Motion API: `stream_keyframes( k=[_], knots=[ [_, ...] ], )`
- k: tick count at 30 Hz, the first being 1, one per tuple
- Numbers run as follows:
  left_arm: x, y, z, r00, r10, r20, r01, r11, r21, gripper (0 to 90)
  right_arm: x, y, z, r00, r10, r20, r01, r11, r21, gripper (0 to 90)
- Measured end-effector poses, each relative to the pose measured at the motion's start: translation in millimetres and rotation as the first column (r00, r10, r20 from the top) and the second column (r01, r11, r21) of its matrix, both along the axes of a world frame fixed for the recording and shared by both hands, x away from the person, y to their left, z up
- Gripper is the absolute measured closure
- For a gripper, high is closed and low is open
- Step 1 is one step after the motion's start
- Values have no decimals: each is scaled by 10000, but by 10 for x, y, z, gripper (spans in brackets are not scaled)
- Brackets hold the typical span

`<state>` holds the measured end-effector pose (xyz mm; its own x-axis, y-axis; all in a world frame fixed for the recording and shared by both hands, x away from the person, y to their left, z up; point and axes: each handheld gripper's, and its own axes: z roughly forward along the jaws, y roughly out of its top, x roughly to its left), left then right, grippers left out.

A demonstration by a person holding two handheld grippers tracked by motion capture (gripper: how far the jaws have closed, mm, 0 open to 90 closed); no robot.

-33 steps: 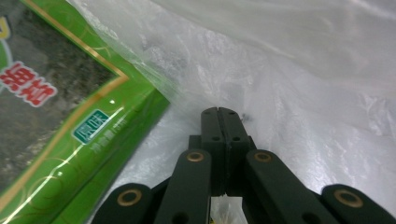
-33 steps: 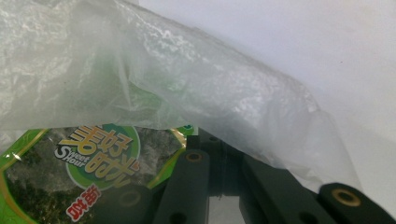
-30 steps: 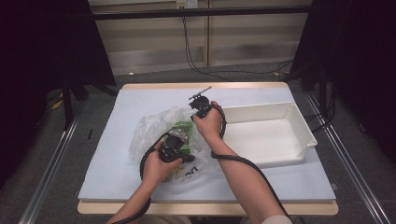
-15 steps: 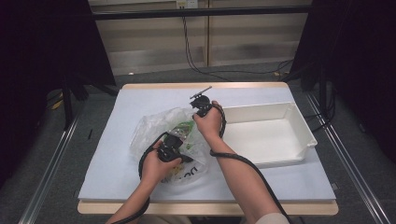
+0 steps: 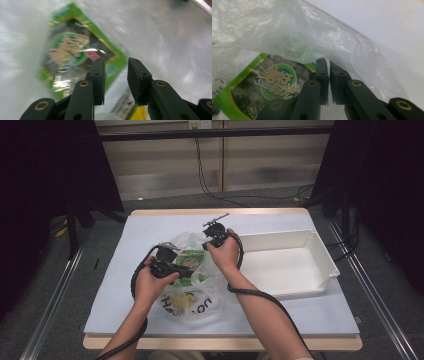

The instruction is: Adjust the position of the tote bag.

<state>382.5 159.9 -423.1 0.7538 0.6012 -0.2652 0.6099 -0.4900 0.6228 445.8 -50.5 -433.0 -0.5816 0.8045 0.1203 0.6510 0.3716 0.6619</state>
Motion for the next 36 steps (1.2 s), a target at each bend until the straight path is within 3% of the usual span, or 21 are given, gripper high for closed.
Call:
stream_keyframes(
  k=[4,5,7,11,12,16,20,22,23,25,26,28,33,36],
  knots=[
    [79,74,15,9991,393,172,-397,9990,199,684,-64,43,73,9995,225,199,-224,9997,-62,857],
    [101,95,25,9994,279,210,-287,9988,403,689,-82,58,85,9992,312,268,-313,9995,33,866],
    [136,118,31,9983,505,302,-514,9982,304,715,-128,93,106,9988,426,249,-425,9991,-28,887],
    [217,162,44,9966,680,470,-707,9958,582,746,-187,164,71,9973,716,149,-717,9974,29,900],
    [232,164,37,9941,937,539,-964,9941,505,747,-185,175,49,9971,755,114,-756,9971,17,900],
    [349,268,-13,9909,1241,521,-1276,9893,705,750,-149,186,-32,9982,586,-120,-588,9982,-143,900],
    [454,397,-130,9870,1592,234,-1607,9824,947,759,-110,198,-86,9987,501,-126,-505,9980,-381,900],
    [492,463,-192,9865,1631,120,-1634,9800,1134,759,-98,195,-114,9990,382,-233,-392,9982,-446,900],
    [501,483,-222,9842,1772,12,-1764,9791,1008,762,-94,192,-129,9993,277,-266,-290,9983,-498,900],
    [524,534,-269,9825,1861,64,-1854,9752,1209,764,-79,175,-157,9992,244,-320,-262,9980,-568,900],
    [536,563,-274,9845,1755,29,-1743,9758,1318,764,-76,162,-169,9994,142,-309,-162,9976,-674,900],
    [529,549,-297,9795,2016,-58,-2000,9746,1012,765,-72,143,-180,9993,79,-364,-106,9971,-753,900],
    [500,475,-224,9844,1760,7,-1756,9820,697,759,-71,126,-170,9997,46,-220,-59,9982,-603,900],
    [486,419,-172,9871,1597,101,-1600,9845,722,738,-88,115,-142,9998,151,-126,-158,9983,-566,900]
  ],
)
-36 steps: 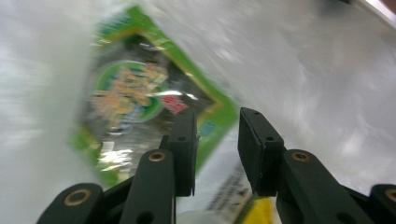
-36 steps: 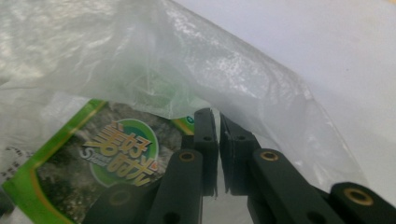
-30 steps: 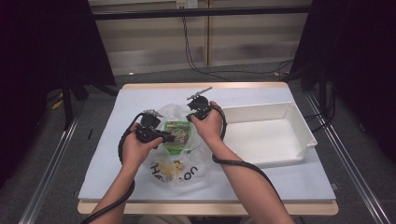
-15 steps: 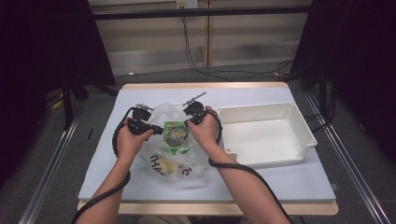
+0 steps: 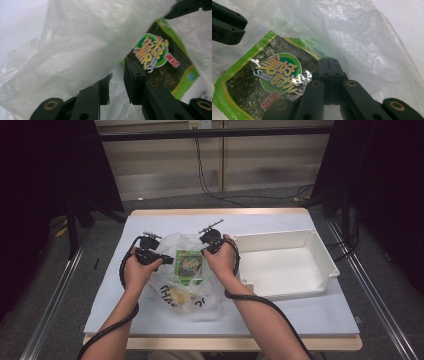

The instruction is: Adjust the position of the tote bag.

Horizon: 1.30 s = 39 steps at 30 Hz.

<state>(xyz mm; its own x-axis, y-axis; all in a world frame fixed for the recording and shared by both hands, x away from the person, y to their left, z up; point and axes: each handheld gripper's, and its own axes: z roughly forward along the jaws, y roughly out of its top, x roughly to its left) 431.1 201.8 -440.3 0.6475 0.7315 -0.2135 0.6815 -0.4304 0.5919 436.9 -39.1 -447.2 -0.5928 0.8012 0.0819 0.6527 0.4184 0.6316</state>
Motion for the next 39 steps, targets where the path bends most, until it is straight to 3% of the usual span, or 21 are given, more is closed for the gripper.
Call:
stream_keyframes(
  k=[10,12,16,18,21,23,25,30,34,39],
  knots=[
    [-24,-23,53,10000,69,-25,-70,9997,-248,764,-119,46,103,9993,339,139,-345,9984,458,900],
    [-13,-11,49,10000,8,34,-7,9999,-131,772,-134,96,83,9990,442,112,-447,9974,567,900],
    [-7,-44,5,9998,175,-136,-181,9987,-480,773,-141,205,5,9976,690,42,-691,9955,646,900],
    [-1,-70,-24,9994,225,-257,-239,9983,-530,752,-133,262,-46,9964,846,-65,-842,9954,458,900],
    [13,-96,-64,9987,253,-431,-279,9978,-604,722,-108,262,-94,9968,794,-80,-791,9964,297,900],
    [33,-95,-82,9990,86,-442,-102,9993,-356,719,-91,214,-107,9983,546,-188,-544,9985,102,900],
    [44,-111,-106,9989,239,-407,-251,9992,-306,698,-71,147,-113,9991,350,-224,-350,9994,-18,900],
    [86,-155,-153,9979,474,-439,-485,9986,-229,626,-52,36,-112,9998,109,-144,-109,9999,-33,900],
    [113,-231,-187,9985,356,-427,-356,9994,-6,566,-49,5,-113,9999,-29,-132,30,10000,8,900],
    [134,-270,-216,9967,316,-746,-330,9993,-175,606,-53,20,-122,9999,118,-34,-118,9999,-88,900]
  ],
)
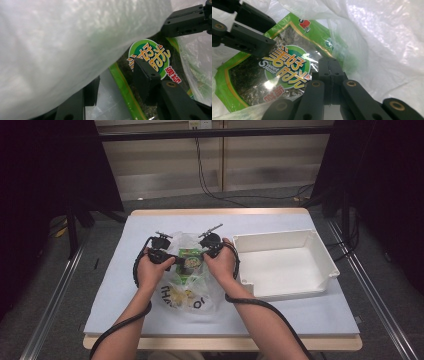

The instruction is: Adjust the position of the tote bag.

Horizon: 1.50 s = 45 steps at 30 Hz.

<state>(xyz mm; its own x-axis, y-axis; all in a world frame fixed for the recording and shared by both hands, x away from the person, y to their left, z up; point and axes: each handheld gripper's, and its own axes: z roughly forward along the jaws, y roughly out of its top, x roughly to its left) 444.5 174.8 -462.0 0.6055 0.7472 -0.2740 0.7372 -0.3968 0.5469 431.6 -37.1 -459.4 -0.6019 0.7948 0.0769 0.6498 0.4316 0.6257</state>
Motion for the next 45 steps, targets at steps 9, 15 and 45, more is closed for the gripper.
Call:
stream_keyframes(
  k=[9,15,45],
  knots=[
    [-21,36,65,9977,-33,-675,26,9999,-105,847,5,4,0,10000,31,-74,-29,9998,198,900],
    [-131,253,186,9997,-214,-82,214,9998,42,874,6,-50,63,10000,-22,34,20,9993,376,900],
    [-314,609,387,9953,-23,969,91,9975,-704,884,-165,-89,334,9914,1294,-183,-1263,9846,1208,745]
  ],
)
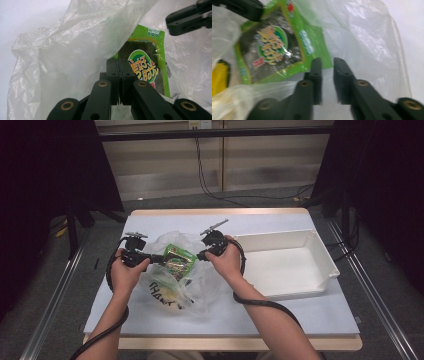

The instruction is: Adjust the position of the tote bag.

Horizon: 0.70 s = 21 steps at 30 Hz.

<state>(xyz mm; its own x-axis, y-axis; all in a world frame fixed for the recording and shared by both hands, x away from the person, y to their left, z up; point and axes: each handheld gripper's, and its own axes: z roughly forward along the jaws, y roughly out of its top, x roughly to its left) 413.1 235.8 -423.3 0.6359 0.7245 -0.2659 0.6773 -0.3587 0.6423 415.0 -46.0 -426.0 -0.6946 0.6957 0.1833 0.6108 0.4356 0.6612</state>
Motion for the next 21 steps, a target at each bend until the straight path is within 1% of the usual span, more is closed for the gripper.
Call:
stream_keyframes(
  k=[1,2,3,5,6,7,8,9,10,11,12,13,14,15,16,17,18,19,20,21],
  knots=[
    [-8,-9,-6,10000,2,33,-2,10000,-63,884,-11,5,25,9999,106,61,-106,9999,55,732],
    [-17,-17,-4,9999,-118,88,120,9999,-122,884,-11,12,38,9995,273,178,-276,9995,128,704],
    [-21,-17,4,9996,-251,104,251,9997,-76,884,-5,28,43,9988,478,129,-481,9987,175,665],
    [-45,-48,26,9989,-400,232,402,9991,-108,884,11,60,22,9970,777,39,-778,9966,279,620],
    [-53,-60,45,9980,-569,260,571,9984,-63,884,15,80,13,9965,831,7,-831,9960,330,582],
    [-67,-83,53,9977,-527,418,532,9985,-109,884,21,105,1,9960,891,-13,-890,9954,361,522],
    [-72,-92,68,9971,-612,450,618,9980,-136,884,31,121,-14,9944,1058,17,-1058,9939,311,467],
    [-74,-97,81,9963,-715,484,726,9971,-214,884,39,145,-28,9940,1095,-39,-1093,9934,358,452],
    [-69,-94,88,9949,-887,486,902,9955,-300,884,51,164,-49,9913,1300,-195,-1291,9907,422,437],
    [-72,-98,96,9946,-940,433,960,9942,-477,884,59,186,-71,9895,1373,-454,-1351,9896,485,408],
    [-73,-102,95,9930,-1085,470,1117,9911,-719,884,73,196,-96,9872,1508,-525,-1479,9874,555,402],
    [-78,-105,100,9914,-1217,486,1256,9882,-874,885,79,210,-112,9865,1518,-617,-1479,9870,634,404],
    [-87,-108,104,9907,-1272,480,1314,9865,-981,885,88,216,-128,9831,1643,-812,-1601,9856,550,420],
    [-88,-107,104,9897,-1337,513,1381,9858,-954,885,95,223,-143,9797,1729,-1016,-1669,9839,646,426],
    [-89,-110,98,9892,-1358,549,1408,9848,-1014,886,100,226,-156,9773,1772,-1161,-1692,9827,752,435],
    [-87,-105,93,9894,-1347,545,1399,9844,-1068,886,103,225,-166,9742,1841,-1308,-1749,9814,785,497],
    [-86,-99,80,9901,-1275,585,1333,9849,-1105,886,104,217,-172,9727,1909,-1317,-1806,9797,867,576],
    [-84,-93,78,9897,-1297,611,1352,9860,-974,886,100,210,-171,9690,2018,-1423,-1891,9771,978,659],
    [-88,-95,70,9896,-1279,651,1341,9858,-1012,886,96,206,-168,9652,2101,-1556,-1969,9757,963,700],
    [-92,-95,64,9895,-1257,717,1326,9860,-1014,886,93,193,-159,9650,2083,-1594,-1952,9762,941,754]
  ],
)
